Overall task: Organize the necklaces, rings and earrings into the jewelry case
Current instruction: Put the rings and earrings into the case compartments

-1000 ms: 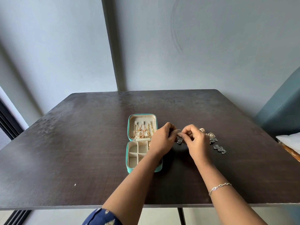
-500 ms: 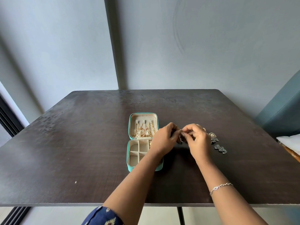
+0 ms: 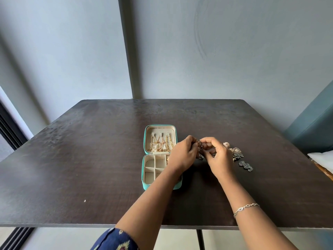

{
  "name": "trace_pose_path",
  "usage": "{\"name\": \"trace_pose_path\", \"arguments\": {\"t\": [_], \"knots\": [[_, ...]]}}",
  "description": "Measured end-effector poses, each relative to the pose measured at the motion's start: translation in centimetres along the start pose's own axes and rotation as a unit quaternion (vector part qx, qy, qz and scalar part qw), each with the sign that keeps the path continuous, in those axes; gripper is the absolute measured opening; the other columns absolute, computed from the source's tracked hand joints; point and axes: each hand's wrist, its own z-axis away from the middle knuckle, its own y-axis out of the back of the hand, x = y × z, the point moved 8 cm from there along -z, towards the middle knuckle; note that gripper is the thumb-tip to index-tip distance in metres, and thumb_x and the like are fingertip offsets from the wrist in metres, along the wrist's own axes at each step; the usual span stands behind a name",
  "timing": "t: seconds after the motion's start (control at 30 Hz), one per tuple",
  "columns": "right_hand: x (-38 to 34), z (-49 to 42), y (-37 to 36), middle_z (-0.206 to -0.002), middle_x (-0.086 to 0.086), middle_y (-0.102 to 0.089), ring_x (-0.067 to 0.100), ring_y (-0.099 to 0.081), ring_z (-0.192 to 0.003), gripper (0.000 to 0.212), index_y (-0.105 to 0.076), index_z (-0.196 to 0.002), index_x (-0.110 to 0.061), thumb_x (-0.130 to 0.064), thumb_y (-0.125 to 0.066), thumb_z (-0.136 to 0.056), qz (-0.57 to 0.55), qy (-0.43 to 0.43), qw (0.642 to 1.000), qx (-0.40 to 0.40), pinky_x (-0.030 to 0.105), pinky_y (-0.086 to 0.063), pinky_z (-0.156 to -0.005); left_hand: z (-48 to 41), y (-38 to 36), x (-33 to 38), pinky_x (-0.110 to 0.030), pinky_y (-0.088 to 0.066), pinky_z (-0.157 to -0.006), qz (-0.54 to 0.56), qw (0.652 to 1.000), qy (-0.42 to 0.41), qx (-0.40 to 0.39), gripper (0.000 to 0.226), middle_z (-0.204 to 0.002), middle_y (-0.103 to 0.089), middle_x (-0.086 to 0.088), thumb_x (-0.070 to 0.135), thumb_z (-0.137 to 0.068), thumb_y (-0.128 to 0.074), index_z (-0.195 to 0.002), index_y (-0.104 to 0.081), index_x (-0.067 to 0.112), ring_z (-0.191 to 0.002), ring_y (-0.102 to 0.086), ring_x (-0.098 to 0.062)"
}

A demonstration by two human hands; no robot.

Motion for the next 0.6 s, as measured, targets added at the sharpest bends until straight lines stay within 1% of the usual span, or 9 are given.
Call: {"name": "trace_pose_path", "arguments": {"t": [0.03,0.07,0.17,0.27,0.3,0.4,0.47,0.53,0.6], "knots": [[0.1,0.0,0.0,-0.077,-0.001,-0.064,0.015,-0.061,-0.071,0.033,-0.066,-0.093,-0.014,0.011,-0.064,-0.071,-0.001,-0.003,1.0,0.002,0.02,-0.047,-0.068,0.0,0.0,0.0,-0.038,-0.046,-0.073,0.0,1.0,0.0,0.002,0.015,-0.082,-0.069,-0.01,0.017,-0.094,-0.045,-0.093,-0.054,0.005,-0.082,-0.062,-0.029],[0.0,0.0,0.0,-0.076,-0.001,-0.064,0.016,-0.061,-0.07,0.032,-0.066,-0.093,-0.013,0.011,-0.064,-0.071,-0.001,-0.004,1.0,0.004,0.02,-0.047,-0.066,0.0,0.0,0.0,-0.038,-0.046,-0.073,0.0,1.0,-0.001,0.006,0.015,-0.083,-0.069,-0.012,0.016,-0.094,-0.045,-0.093,-0.055,0.005,-0.082,-0.062,-0.029],[0.0,0.0,0.2,-0.071,-0.003,-0.059,0.014,-0.057,-0.067,0.027,-0.067,-0.091,-0.012,0.008,-0.066,-0.072,-0.001,-0.006,1.0,0.006,0.009,-0.042,-0.062,0.0,0.5,0.2,-0.035,-0.044,-0.07,0.009,0.999,-0.008,0.032,0.013,-0.087,-0.067,-0.014,0.013,-0.091,-0.049,-0.094,-0.057,0.002,-0.081,-0.06,-0.03],[-0.1,0.0,0.4,-0.069,-0.003,-0.059,0.012,-0.056,-0.063,0.02,-0.067,-0.087,-0.011,0.001,-0.072,-0.071,-0.01,-0.004,1.0,0.011,0.01,-0.041,-0.062,0.0,1.0,0.2,-0.033,-0.043,-0.068,0.028,0.998,-0.012,0.059,0.011,-0.086,-0.067,-0.014,0.01,-0.088,-0.056,-0.09,-0.059,0.0,-0.079,-0.06,-0.027],[-0.1,0.0,0.3,-0.069,-0.004,-0.06,0.007,-0.055,-0.063,0.019,-0.066,-0.087,-0.011,-0.003,-0.073,-0.071,-0.016,-0.002,1.0,0.01,0.011,-0.041,-0.062,0.0,1.1,0.1,-0.033,-0.044,-0.068,0.035,0.997,-0.008,0.065,0.01,-0.084,-0.067,-0.014,0.01,-0.087,-0.057,-0.088,-0.06,0.0,-0.078,-0.061,-0.027],[-0.2,0.0,0.1,-0.073,-0.006,-0.059,0.003,-0.056,-0.07,0.024,-0.064,-0.094,-0.012,-0.007,-0.072,-0.072,-0.036,0.008,0.999,0.008,0.011,-0.044,-0.063,0.1,1.3,0.0,-0.032,-0.044,-0.065,0.044,0.996,-0.001,0.075,0.01,-0.081,-0.068,-0.013,0.01,-0.086,-0.06,-0.085,-0.063,0.001,-0.074,-0.061,-0.024],[-0.4,0.0,0.1,-0.077,-0.004,-0.061,0.006,-0.056,-0.071,0.023,-0.063,-0.096,-0.012,-0.009,-0.07,-0.074,-0.043,0.017,0.999,0.009,0.011,-0.044,-0.064,0.1,1.5,0.0,-0.028,-0.041,-0.059,0.042,0.996,-0.003,0.08,0.012,-0.078,-0.068,-0.012,0.012,-0.086,-0.06,-0.083,-0.063,0.0,-0.066,-0.056,-0.019],[-0.6,0.0,0.3,-0.078,-0.001,-0.062,0.009,-0.056,-0.07,0.018,-0.064,-0.093,-0.011,-0.015,-0.066,-0.075,-0.045,0.029,0.998,0.018,0.01,-0.044,-0.064,0.2,1.6,0.2,-0.022,-0.036,-0.054,0.039,0.996,-0.003,0.081,0.016,-0.074,-0.067,-0.011,0.015,-0.087,-0.06,-0.081,-0.063,0.001,-0.061,-0.051,-0.014],[-0.7,0.1,0.7,-0.079,0.0,-0.063,0.008,-0.057,-0.071,0.016,-0.065,-0.091,-0.009,-0.017,-0.064,-0.076,-0.048,0.029,0.998,0.031,0.009,-0.044,-0.065,0.2,1.6,0.2,-0.024,-0.037,-0.054,0.039,0.996,-0.002,0.079,0.019,-0.072,-0.067,-0.011,0.018,-0.088,-0.06,-0.079,-0.063,0.001,-0.06,-0.051,-0.014]]}}
